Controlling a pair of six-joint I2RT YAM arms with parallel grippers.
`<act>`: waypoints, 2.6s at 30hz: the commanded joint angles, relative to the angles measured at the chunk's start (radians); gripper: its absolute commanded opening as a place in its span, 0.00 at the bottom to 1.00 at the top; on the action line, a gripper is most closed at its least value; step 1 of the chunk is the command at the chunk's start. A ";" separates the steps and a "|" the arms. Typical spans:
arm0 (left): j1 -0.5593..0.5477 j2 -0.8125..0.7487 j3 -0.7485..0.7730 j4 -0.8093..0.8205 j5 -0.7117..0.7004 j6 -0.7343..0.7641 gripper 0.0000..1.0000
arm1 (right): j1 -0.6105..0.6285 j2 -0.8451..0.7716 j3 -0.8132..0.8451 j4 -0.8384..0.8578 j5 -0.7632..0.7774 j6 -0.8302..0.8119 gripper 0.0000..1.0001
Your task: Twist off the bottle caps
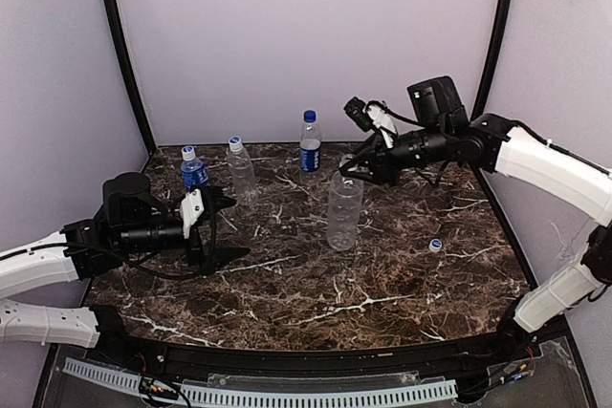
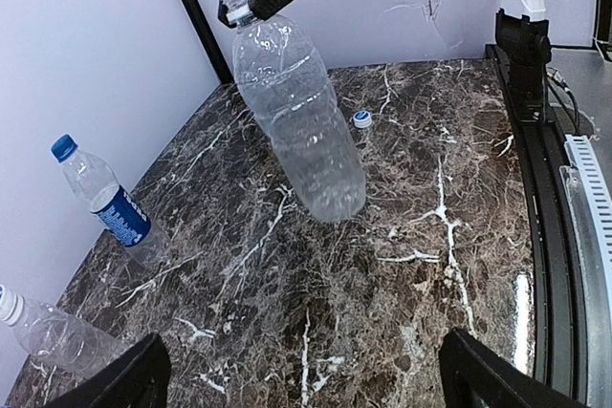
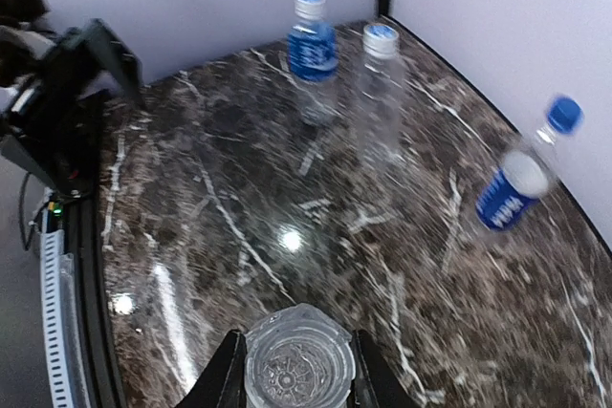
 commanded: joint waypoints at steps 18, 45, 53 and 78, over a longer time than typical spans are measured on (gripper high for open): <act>0.033 -0.029 -0.029 -0.004 0.001 0.008 0.99 | -0.419 -0.046 -0.284 0.298 0.800 0.292 0.00; 0.037 -0.034 -0.039 -0.002 -0.002 0.013 0.99 | -0.431 -0.018 -0.381 0.364 0.737 0.242 0.58; 0.038 -0.036 -0.041 -0.002 -0.004 0.010 0.99 | -0.431 -0.019 -0.353 0.347 0.724 0.223 0.68; 0.569 -0.058 -0.036 -0.104 -0.266 -0.373 0.99 | -0.423 -0.222 -0.226 0.439 0.133 0.248 0.99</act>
